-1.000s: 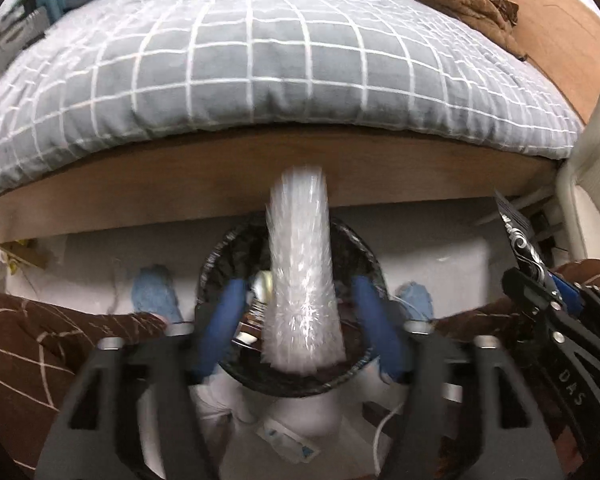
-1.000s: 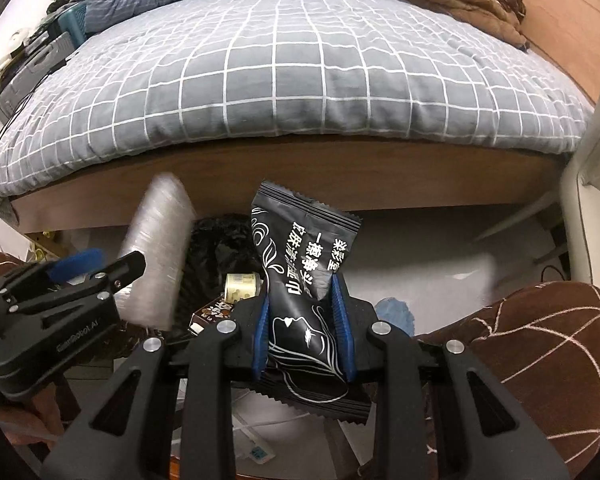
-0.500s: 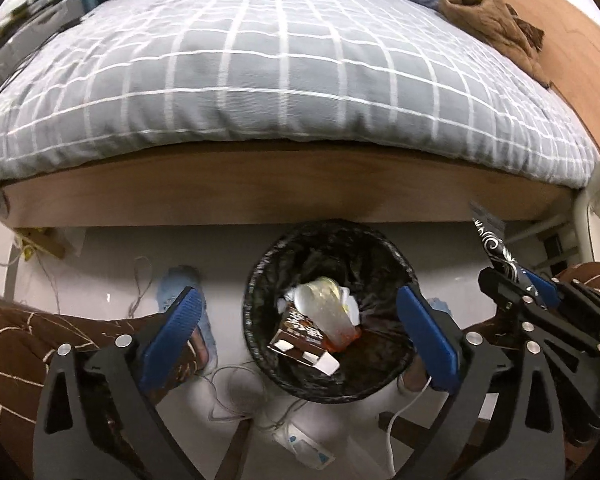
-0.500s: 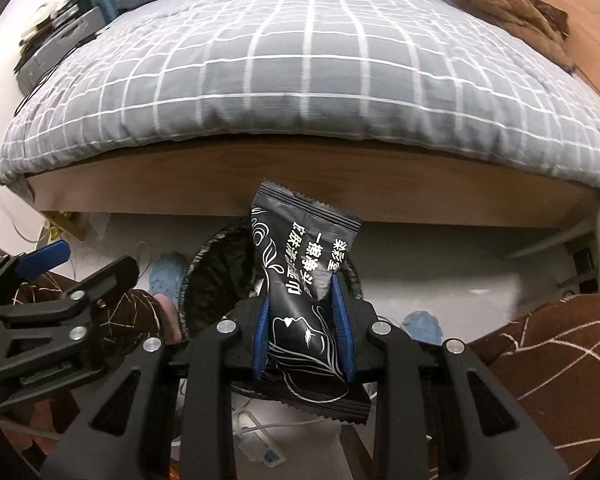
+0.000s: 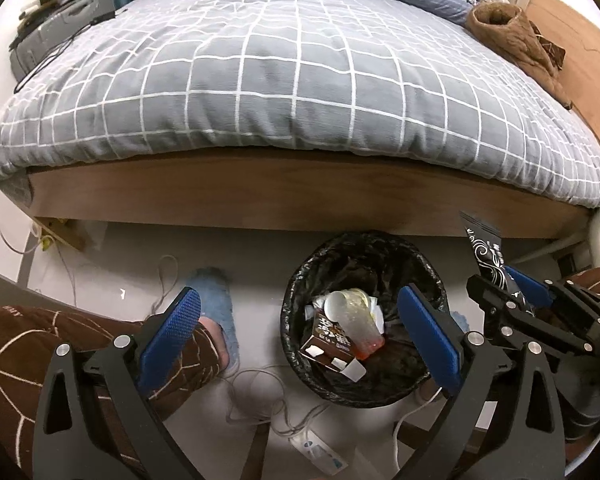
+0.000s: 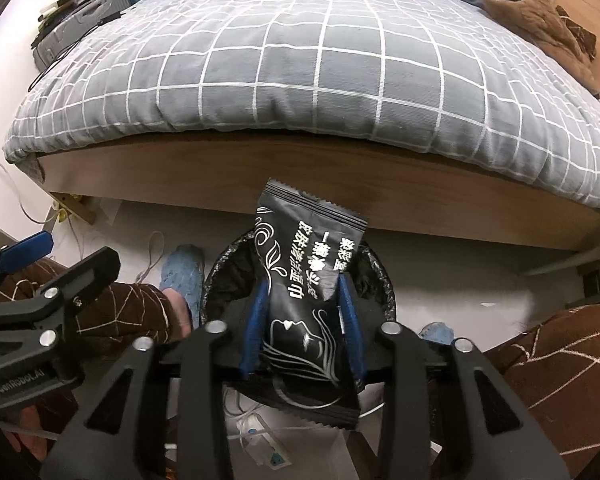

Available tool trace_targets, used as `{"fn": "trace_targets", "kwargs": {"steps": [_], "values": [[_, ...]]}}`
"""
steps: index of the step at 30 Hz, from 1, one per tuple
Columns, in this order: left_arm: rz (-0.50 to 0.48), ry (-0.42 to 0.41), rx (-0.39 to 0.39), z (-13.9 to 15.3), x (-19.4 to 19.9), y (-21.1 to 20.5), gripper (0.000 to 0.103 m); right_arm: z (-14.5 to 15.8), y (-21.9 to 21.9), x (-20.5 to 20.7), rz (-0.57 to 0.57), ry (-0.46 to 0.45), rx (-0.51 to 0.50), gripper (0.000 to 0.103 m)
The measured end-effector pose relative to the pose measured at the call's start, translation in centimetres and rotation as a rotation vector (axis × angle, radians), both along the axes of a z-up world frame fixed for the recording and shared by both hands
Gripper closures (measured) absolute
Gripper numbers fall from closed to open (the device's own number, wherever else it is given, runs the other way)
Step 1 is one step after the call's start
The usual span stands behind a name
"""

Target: Collect trash

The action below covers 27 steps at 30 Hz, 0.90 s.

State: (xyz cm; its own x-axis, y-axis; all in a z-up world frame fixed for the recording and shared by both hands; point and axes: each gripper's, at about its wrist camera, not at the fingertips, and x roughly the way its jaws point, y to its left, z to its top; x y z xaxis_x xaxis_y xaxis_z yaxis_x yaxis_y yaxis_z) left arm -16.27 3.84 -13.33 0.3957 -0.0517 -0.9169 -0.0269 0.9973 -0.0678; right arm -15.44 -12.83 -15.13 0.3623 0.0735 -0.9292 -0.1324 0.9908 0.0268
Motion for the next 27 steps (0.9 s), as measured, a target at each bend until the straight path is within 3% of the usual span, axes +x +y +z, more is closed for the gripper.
{"fn": "trace_targets", "kwargs": {"steps": [8, 14, 21, 27], "values": [[0.026, -0.015, 0.006, 0.8, -0.1, 0.1, 0.006, 1.0, -0.1, -0.2, -0.002, -0.042, -0.024, 0.037], [0.007, -0.088, 0.005, 4.1, -0.1, -0.9, 0.006, 4.7, -1.8, -0.8, -0.042, -0.128, -0.036, 0.018], [-0.013, -0.187, 0.015, 9.1, -0.6, -2.5, 0.006, 10.6, -4.5, -1.7, -0.096, -0.257, -0.04, 0.008], [-0.017, -0.25, 0.025, 13.4, -1.7, -3.6, 0.006, 15.8, -5.7, -3.0, -0.108, -0.353, -0.028, 0.008]]}}
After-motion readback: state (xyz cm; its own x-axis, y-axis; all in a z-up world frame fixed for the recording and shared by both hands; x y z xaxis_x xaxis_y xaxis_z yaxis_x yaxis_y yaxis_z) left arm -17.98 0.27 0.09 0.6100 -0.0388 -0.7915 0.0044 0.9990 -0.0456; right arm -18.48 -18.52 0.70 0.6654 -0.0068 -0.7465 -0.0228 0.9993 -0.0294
